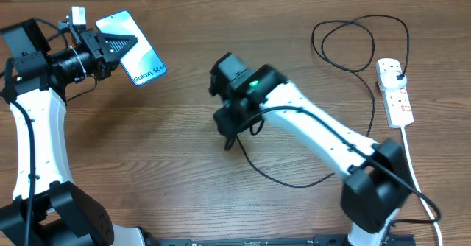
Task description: Plug charger to phone and switch on socket
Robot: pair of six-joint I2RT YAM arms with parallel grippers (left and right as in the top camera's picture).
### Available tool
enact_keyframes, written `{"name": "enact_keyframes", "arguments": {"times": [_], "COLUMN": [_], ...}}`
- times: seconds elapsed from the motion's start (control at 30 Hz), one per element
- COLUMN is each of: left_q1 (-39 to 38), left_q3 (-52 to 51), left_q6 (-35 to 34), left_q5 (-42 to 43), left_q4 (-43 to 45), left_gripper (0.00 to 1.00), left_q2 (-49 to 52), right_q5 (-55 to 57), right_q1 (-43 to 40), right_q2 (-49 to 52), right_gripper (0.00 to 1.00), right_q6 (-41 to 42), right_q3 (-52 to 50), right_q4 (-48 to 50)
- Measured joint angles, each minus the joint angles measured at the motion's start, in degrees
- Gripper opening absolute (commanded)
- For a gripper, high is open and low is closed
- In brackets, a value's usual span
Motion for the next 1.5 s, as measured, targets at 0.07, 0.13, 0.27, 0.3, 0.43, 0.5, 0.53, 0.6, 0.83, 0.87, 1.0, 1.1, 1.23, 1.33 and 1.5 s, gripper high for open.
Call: {"name": "enact_keyframes", "arguments": {"times": [0.07, 0.13, 0.27, 0.3, 0.43, 0.5, 0.53, 0.6, 0.83, 0.87, 1.0, 1.1, 1.23, 1.33, 1.5], "left_q1": [0.00, 0.00, 0.00, 0.00, 0.00, 0.00, 0.00, 0.00, 0.00, 0.00, -0.02, 0.00, -0.02, -0.02, -0.02], "left_q3": [0.00, 0.00, 0.00, 0.00, 0.00, 0.00, 0.00, 0.00, 0.00, 0.00, 0.00, 0.00, 0.00, 0.00, 0.00], "left_q6": [1.16, 2.05, 3.17, 3.52, 3.91, 4.09, 4.11, 4.11, 4.11, 4.11, 4.11, 4.11, 4.11, 4.11, 4.11], "left_q5": [-1.75, -2.84, -4.07, -4.22, -4.57, -4.70, -4.72, -4.79, -4.92, -4.94, -4.94, -4.96, -5.18, -5.75, -5.99], "left_q4": [-0.72, -0.76, -0.76, -0.76, -0.76, -0.76, -0.76, -0.76, -0.79, -0.76, -0.83, -1.20, -1.25, -1.66, -1.92], "left_gripper": [0.04, 0.04, 0.05, 0.05, 0.05, 0.05, 0.05, 0.05, 0.05, 0.05, 0.05, 0.05, 0.05, 0.05, 0.05], "left_q2": [0.00, 0.00, 0.00, 0.00, 0.00, 0.00, 0.00, 0.00, 0.00, 0.00, 0.00, 0.00, 0.00, 0.00, 0.00], "right_q5": [1.95, 3.58, 5.88, 6.16, 7.04, 7.17, 6.99, 6.67, 10.08, 10.78, 12.28, 12.26, 11.65, 10.47, 10.05], "right_q1": [1.29, 2.08, 2.19, 2.14, 1.40, 0.57, 0.07, -1.11, -8.09, -9.73, -15.61, -19.12, -21.00, -21.81, -21.92], "right_q2": [1.97, 4.09, 8.72, 9.27, 10.80, 10.38, 10.10, 9.35, 8.11, 8.11, 8.11, 8.11, 7.89, 7.41, 7.21], "right_gripper": [0.61, 0.61, 0.58, 0.54, 0.33, 0.23, 0.22, 0.21, 0.21, 0.21, 0.22, 0.27, 0.50, 0.53, 0.47], "right_q6": [1.22, 2.05, 3.17, 3.23, 4.00, 4.17, 4.26, 4.28, 5.35, 5.46, 5.81, 6.01, 6.03, 6.16, 8.33], "right_q3": [-0.81, -2.05, -5.62, -6.03, -8.79, -9.44, -10.03, -11.28, -13.84, -14.01, -14.21, -14.21, -14.34, -14.60, -14.58], "right_q4": [0.85, 1.79, 4.22, 4.37, 4.39, 4.76, 5.25, 5.64, 0.59, -0.24, -1.25, -1.18, -0.68, 2.60, 8.39]}}
